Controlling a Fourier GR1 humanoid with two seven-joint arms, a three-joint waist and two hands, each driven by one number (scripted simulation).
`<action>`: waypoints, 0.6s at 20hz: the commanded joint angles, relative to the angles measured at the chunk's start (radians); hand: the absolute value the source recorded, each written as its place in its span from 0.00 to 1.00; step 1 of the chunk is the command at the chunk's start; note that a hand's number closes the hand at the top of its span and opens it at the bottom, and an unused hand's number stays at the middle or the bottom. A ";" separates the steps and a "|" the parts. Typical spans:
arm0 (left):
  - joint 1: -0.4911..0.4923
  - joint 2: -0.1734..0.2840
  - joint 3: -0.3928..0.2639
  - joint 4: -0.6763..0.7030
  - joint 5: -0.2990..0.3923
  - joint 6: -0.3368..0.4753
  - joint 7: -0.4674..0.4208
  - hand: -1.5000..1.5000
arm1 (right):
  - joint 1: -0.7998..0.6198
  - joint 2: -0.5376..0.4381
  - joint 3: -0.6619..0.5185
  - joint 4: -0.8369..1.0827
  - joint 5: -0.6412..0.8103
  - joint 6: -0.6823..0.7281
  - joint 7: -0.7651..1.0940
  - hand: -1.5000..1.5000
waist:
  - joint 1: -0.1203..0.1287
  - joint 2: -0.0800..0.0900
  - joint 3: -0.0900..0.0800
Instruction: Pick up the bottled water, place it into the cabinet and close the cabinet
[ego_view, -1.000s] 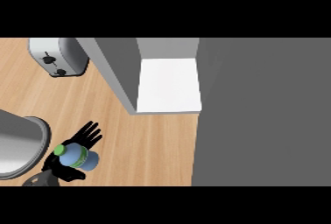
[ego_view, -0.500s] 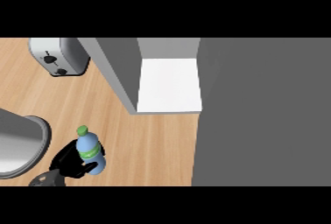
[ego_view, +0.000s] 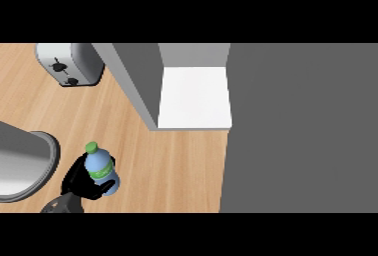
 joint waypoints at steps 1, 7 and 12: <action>0.015 -0.013 0.063 0.014 0.036 0.057 -0.159 1.00 | -0.016 0.009 -0.006 0.014 -0.002 -0.015 0.006 0.00 | 0.000 0.001 0.000; -0.034 0.002 0.062 0.081 0.051 0.058 -0.238 1.00 | 0.072 -0.024 0.018 -0.016 -0.001 0.030 -0.045 0.00 | -0.007 -0.001 0.001; -0.031 -0.020 0.052 0.011 0.135 0.041 -0.113 1.00 | 0.051 -0.020 -0.005 -0.022 -0.004 0.000 -0.039 0.00 | 0.004 -0.004 0.002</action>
